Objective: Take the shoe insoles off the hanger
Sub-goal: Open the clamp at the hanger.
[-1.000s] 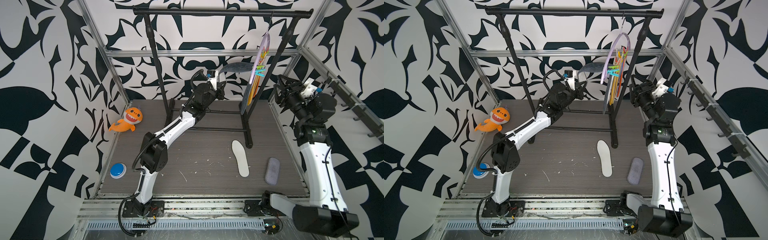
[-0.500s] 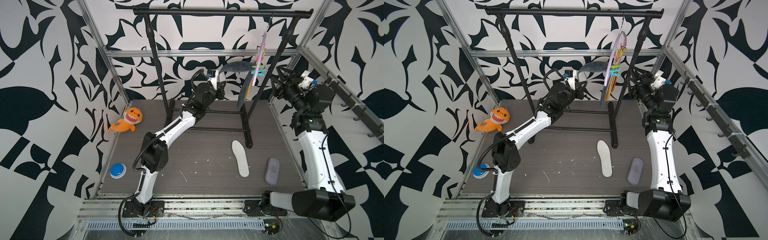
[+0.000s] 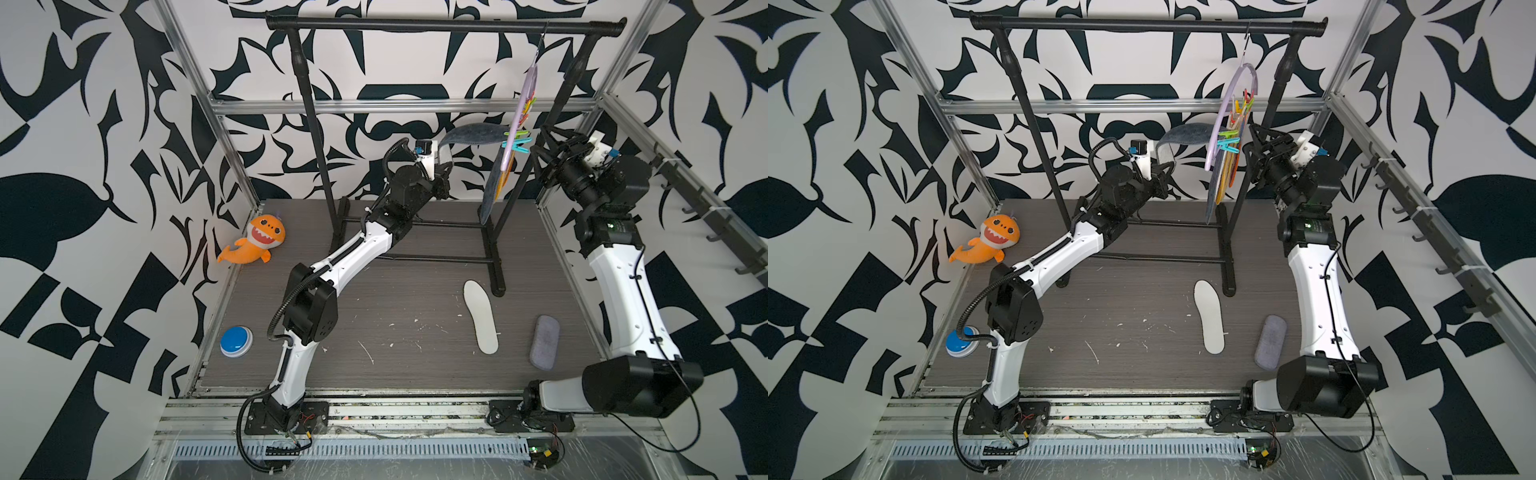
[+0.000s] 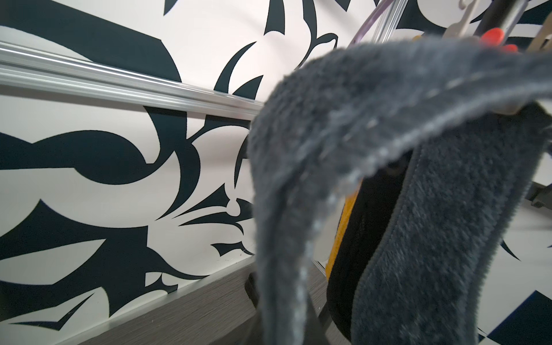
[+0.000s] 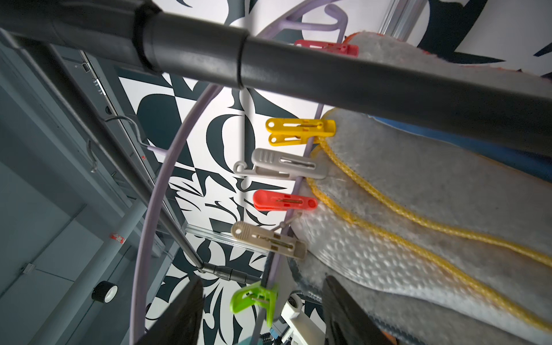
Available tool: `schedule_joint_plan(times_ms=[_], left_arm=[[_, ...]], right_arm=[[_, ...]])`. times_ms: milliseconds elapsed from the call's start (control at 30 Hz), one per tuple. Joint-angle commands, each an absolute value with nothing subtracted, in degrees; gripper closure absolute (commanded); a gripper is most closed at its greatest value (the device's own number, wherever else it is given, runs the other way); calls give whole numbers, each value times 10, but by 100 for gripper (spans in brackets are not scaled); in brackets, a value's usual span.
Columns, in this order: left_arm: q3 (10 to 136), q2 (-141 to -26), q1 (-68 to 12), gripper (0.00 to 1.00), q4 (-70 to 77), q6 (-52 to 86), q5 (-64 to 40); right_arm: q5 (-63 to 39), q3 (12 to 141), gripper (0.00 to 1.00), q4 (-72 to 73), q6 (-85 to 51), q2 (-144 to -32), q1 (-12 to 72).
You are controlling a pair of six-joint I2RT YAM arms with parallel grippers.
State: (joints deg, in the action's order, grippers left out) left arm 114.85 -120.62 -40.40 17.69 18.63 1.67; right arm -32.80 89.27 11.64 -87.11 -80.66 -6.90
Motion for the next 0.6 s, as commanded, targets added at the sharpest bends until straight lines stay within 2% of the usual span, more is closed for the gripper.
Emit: schedule_joint_plan(times_ms=[0,233,567], left_arm=[[1164,-1218,-401,100,187,185,20],[1163,-1217,-400,100,189,185,21],[1159,-1215,-400,100,193,185,21]], right_arm=[[-335,934,34,148,-870,-805,-53],[-330,940,34,138,-867,-812,-41],[-327,943,43,116,-865,-817,-36]])
